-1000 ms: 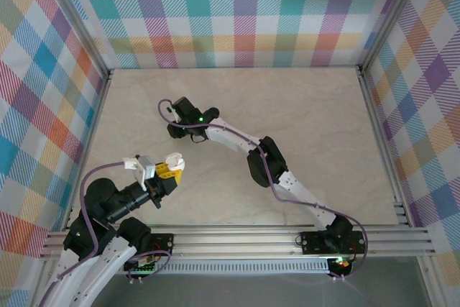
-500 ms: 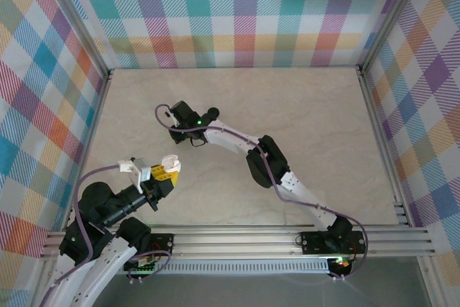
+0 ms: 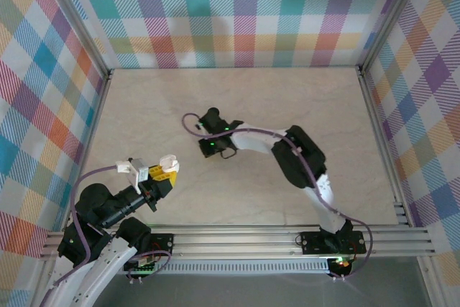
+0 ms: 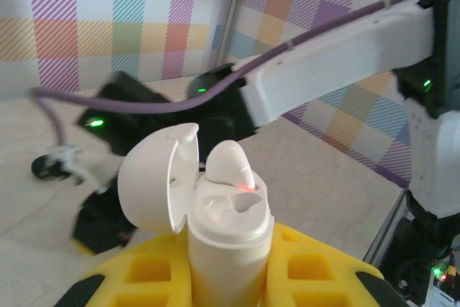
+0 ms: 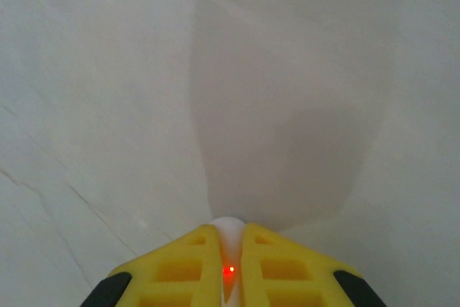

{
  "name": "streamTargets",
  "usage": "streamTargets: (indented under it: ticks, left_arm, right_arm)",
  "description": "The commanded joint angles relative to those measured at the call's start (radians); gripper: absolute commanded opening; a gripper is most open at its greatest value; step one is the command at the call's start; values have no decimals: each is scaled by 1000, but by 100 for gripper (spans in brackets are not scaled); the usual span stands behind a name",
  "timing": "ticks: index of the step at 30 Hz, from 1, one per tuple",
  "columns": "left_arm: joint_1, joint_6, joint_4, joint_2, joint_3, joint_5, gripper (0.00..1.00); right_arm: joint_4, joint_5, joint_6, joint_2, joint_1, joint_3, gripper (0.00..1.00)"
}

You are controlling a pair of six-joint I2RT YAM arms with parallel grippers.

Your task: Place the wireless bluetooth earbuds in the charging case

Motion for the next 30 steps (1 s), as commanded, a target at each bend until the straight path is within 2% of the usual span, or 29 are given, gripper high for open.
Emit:
streamTargets:
  ticks: [1, 4, 8, 11, 13, 15, 20, 24, 28, 30]
  left_arm:
    - [-2, -27, 66, 5, -37, 5, 0]
    - [-2, -46, 150, 28, -86, 26, 0]
    - [-2, -41, 251, 108, -116, 54, 0]
    - [-2, -31, 308, 176, -112, 85, 0]
    - [-2, -31, 338, 216, -104, 96, 0]
    - [-2, -23, 362, 251, -93, 103, 0]
    - [-2, -17, 440, 328, -76, 144, 0]
    - [-2, -20, 535, 370, -79, 199, 0]
    - [-2, -19, 663, 426, -93, 250, 0]
    - [-2, -17, 718, 460, -89, 273, 0]
  right_arm:
    - [28, 1, 88, -125, -63, -204, 11]
    - [29, 7, 127, -223, -109, -356, 11]
    - [9, 13, 152, -295, -132, -465, 13]
    - [-17, 8, 184, -319, -132, -496, 21]
    - [-24, -3, 206, -339, -132, -509, 31]
    - [-48, -16, 213, -356, -132, -496, 39]
    - [-189, -12, 185, -414, -133, -407, 45]
    - [-304, -41, 106, -470, -169, -332, 47]
    - [-321, -133, -29, -495, -234, -289, 46]
    - [-330, -142, -63, -480, -253, -270, 45]
